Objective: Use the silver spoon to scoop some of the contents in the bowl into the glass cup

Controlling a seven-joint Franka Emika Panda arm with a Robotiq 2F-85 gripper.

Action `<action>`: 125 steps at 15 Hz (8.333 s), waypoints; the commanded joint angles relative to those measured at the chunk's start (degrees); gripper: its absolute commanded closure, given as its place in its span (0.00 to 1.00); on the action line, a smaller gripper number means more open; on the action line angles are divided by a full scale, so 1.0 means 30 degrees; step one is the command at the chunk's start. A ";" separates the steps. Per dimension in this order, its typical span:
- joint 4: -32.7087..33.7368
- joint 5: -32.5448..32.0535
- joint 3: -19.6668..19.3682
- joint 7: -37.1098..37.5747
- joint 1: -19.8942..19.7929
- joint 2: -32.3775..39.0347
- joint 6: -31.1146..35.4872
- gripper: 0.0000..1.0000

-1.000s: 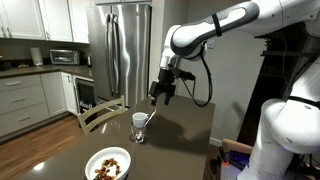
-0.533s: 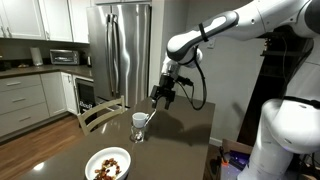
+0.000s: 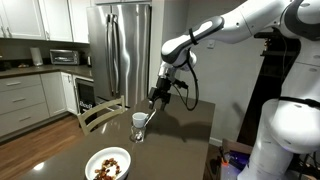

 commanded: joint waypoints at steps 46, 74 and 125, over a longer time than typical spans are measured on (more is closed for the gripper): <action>0.1147 0.0189 0.0885 -0.0431 -0.1440 0.3470 0.3890 0.74; 0.1090 0.1700 0.1084 -0.0483 -0.1519 0.3147 0.2300 0.95; 0.1194 -0.4347 0.4031 0.3469 0.2149 -0.1938 0.1409 0.96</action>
